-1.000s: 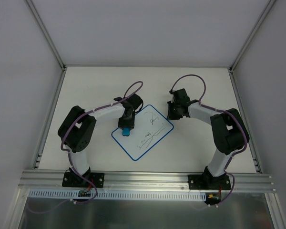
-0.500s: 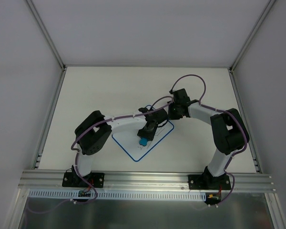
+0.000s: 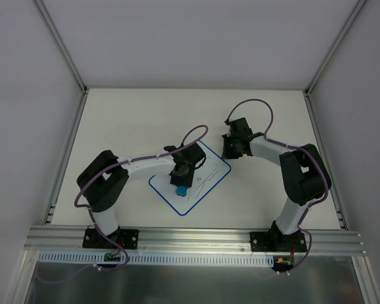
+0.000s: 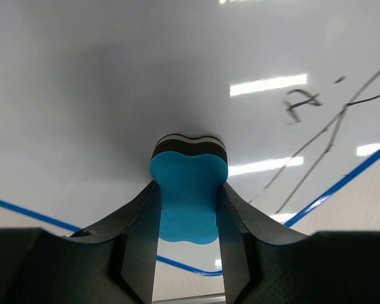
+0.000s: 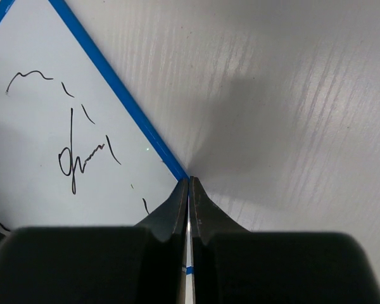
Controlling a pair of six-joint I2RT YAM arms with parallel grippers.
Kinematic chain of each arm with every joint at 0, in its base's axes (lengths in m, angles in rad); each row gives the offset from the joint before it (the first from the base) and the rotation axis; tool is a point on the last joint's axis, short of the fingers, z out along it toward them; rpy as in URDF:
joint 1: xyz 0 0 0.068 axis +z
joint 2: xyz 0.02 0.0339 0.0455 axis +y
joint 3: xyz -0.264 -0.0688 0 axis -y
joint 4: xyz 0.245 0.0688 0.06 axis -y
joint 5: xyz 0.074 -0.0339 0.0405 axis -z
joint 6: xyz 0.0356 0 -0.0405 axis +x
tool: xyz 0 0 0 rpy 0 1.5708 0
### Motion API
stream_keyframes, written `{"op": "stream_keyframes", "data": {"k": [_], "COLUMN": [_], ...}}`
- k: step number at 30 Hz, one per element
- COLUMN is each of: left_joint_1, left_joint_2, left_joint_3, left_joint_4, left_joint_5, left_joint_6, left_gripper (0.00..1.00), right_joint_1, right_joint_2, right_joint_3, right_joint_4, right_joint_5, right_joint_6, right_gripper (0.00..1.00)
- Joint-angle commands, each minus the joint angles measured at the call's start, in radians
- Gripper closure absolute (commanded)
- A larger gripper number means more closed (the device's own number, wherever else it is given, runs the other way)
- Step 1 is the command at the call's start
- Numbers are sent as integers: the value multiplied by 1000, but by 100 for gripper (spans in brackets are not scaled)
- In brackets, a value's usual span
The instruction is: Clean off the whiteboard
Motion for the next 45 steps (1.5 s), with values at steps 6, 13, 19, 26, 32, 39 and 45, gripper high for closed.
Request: {"op": "stream_keyframes", "data": {"k": [6, 13, 19, 26, 32, 39, 45], "left_joint_1": [39, 45, 67, 105, 177, 274, 327], "left_joint_2": [-33, 44, 41, -37, -184, -375, -441], "left_joint_3": [-110, 48, 116, 148, 64, -171, -336], "left_joint_4": [-117, -118, -118, -118, -118, -106, -22], "left_joint_5": [-9, -18, -21, -27, -78, -169, -170], "left_joint_6": [-7, 16, 19, 27, 25, -10, -44], "left_gripper": [100, 93, 58, 27, 43, 44, 48], "right_joint_1": [7, 7, 9, 23, 147, 363, 540], "right_joint_2": [57, 40, -65, -231, -349, -337, -216], "right_joint_3": [-50, -46, -70, -99, -93, -43, 43], "right_joint_4": [-136, -139, -130, -151, -202, -216, -216], "right_joint_5": [77, 93, 168, 202, 304, 384, 472], "right_joint_6": [-32, -31, -31, -21, 47, 149, 213], "right_gripper": [100, 92, 66, 27, 3, 1, 11]}}
